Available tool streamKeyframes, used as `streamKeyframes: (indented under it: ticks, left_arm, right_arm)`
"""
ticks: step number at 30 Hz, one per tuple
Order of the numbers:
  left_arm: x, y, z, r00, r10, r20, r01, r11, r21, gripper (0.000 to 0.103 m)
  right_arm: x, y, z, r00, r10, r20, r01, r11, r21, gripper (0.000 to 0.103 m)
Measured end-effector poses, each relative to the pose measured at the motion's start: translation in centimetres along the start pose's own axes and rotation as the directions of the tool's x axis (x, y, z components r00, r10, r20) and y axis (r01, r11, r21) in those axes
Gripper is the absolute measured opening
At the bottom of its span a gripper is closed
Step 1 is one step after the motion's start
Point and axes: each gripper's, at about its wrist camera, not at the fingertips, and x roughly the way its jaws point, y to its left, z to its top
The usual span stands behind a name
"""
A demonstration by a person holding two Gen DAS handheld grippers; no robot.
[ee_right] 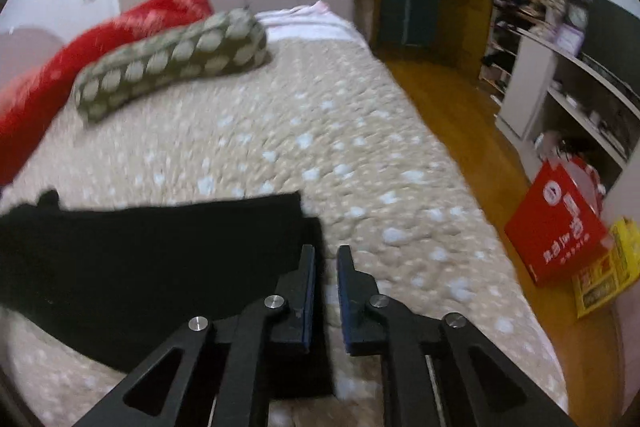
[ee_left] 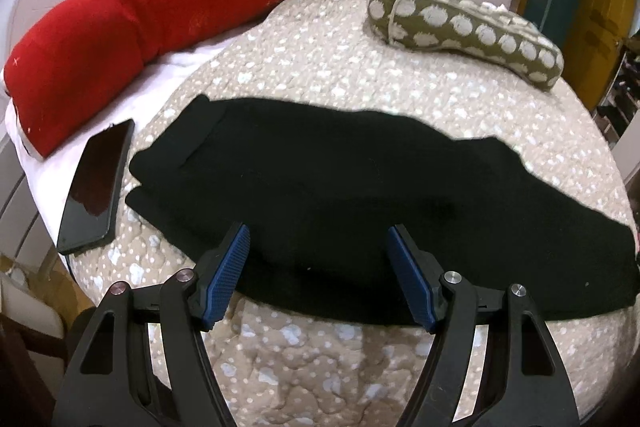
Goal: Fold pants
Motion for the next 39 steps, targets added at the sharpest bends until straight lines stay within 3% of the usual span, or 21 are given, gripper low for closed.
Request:
streamKeyframes:
  ticks: [3, 5, 10, 17, 21, 28, 36, 39]
  left_arm:
    - [-0.5, -0.4, 0.6, 1.000, -0.014, 0.028, 0.014, 1.000, -0.001, 0.072]
    - [-0.2, -1.0, 0.8, 1.000, -0.016, 0.027, 0.015, 1.000, 0.012, 0.072]
    - [0.4, -2.3, 1.0, 0.999, -0.024, 0.031, 0.023, 0.999, 0.031, 0.072]
    - [2.1, -3.1, 0.7, 1.000, -0.014, -0.007, 0.014, 0.999, 0.050, 0.072]
    - [3.0, -3.1, 0.0, 1.000, -0.010, -0.024, 0.012, 0.998, 0.060, 0.072]
    - [2.5, -3.7, -0.3, 1.000, -0.003, -0.020, 0.005, 0.998, 0.066, 0.072]
    - [0.2, -6.9, -0.5, 0.992, -0.126, -0.011, 0.126, 0.984, 0.128, 0.072]
    - [1.2, -8.6, -1.2, 0.987, -0.150, -0.057, 0.157, 0.975, 0.159, 0.072]
  right_arm:
    - [-2.9, 0.1, 0.7, 0.993, 0.108, 0.052, -0.110, 0.994, 0.021, 0.026]
    - [-4.4, 1.3, 0.8, 0.974, 0.214, 0.071, -0.214, 0.977, -0.002, 0.036]
    - [-4.7, 5.6, -0.4, 0.940, 0.339, 0.040, -0.336, 0.940, -0.064, 0.038]
    - [-2.1, 10.2, -1.3, 0.929, 0.370, -0.021, -0.371, 0.923, -0.106, 0.038]
    - [-0.2, 10.7, -2.6, 0.938, 0.335, -0.093, -0.345, 0.931, -0.120, 0.038]
    - [-1.4, 8.8, -4.0, 0.947, 0.303, -0.110, -0.318, 0.933, -0.168, 0.038]
    - [-3.0, 3.6, -3.6, 0.970, 0.238, -0.052, -0.241, 0.969, -0.059, 0.038]
    - [-2.2, 1.9, -3.6, 0.972, 0.229, -0.052, -0.230, 0.973, -0.005, 0.038]
